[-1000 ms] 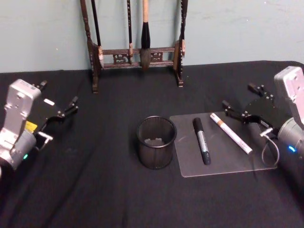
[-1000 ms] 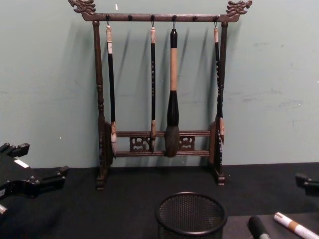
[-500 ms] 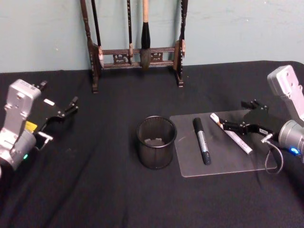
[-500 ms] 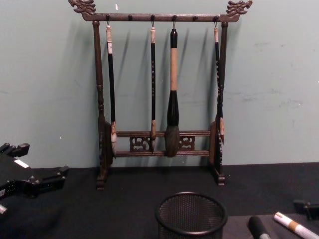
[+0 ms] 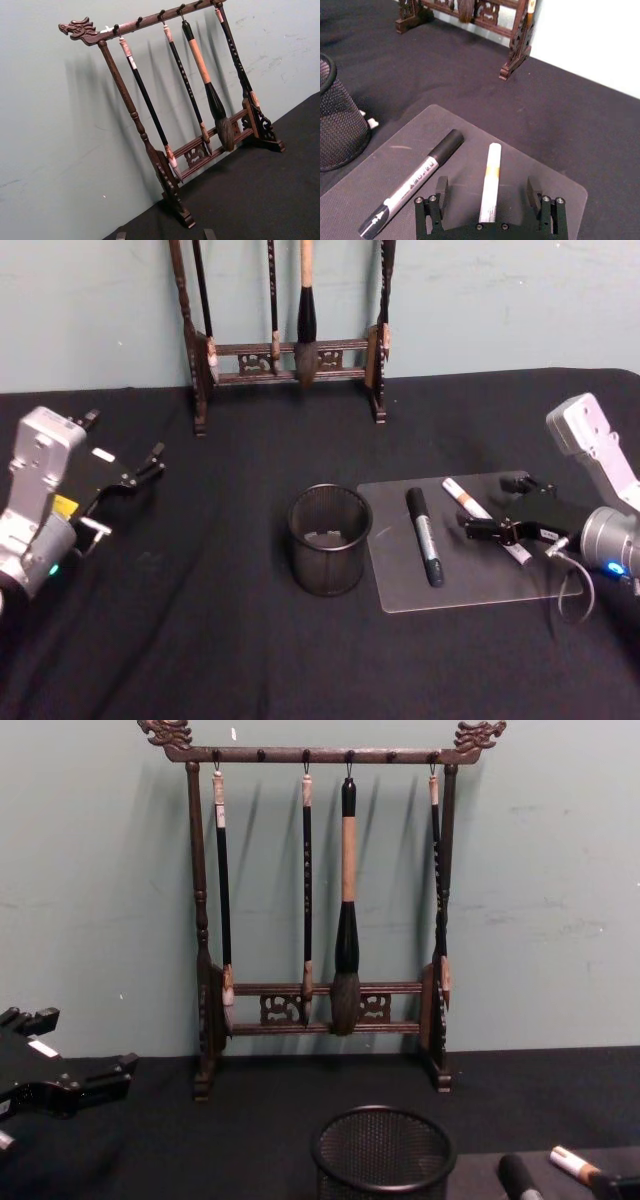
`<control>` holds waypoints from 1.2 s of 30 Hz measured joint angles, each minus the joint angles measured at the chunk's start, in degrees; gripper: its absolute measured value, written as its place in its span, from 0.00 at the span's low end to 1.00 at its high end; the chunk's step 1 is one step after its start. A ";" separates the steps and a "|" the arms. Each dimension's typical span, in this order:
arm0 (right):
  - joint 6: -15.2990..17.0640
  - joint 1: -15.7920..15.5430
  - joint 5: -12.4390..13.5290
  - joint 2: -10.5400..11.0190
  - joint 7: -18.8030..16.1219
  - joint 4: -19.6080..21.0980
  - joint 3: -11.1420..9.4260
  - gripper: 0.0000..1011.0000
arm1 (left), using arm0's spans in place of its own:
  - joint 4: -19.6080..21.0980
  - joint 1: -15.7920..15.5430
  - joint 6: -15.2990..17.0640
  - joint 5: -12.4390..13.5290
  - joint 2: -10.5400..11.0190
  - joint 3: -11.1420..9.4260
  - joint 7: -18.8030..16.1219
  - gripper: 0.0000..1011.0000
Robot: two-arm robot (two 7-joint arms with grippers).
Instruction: Pick up the water-based marker from the table and place it into the pen holder.
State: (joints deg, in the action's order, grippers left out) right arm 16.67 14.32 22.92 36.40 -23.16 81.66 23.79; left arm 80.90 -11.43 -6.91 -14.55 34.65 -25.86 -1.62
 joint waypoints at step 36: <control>-0.35 1.34 -4.33 -3.00 -4.58 -4.93 -0.86 0.99 | 0.00 0.00 0.00 0.00 0.00 0.00 0.00 0.99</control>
State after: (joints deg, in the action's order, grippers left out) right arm 16.33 15.66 18.59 33.40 -27.74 76.73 22.92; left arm 80.90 -11.43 -6.91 -14.55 34.65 -25.86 -1.62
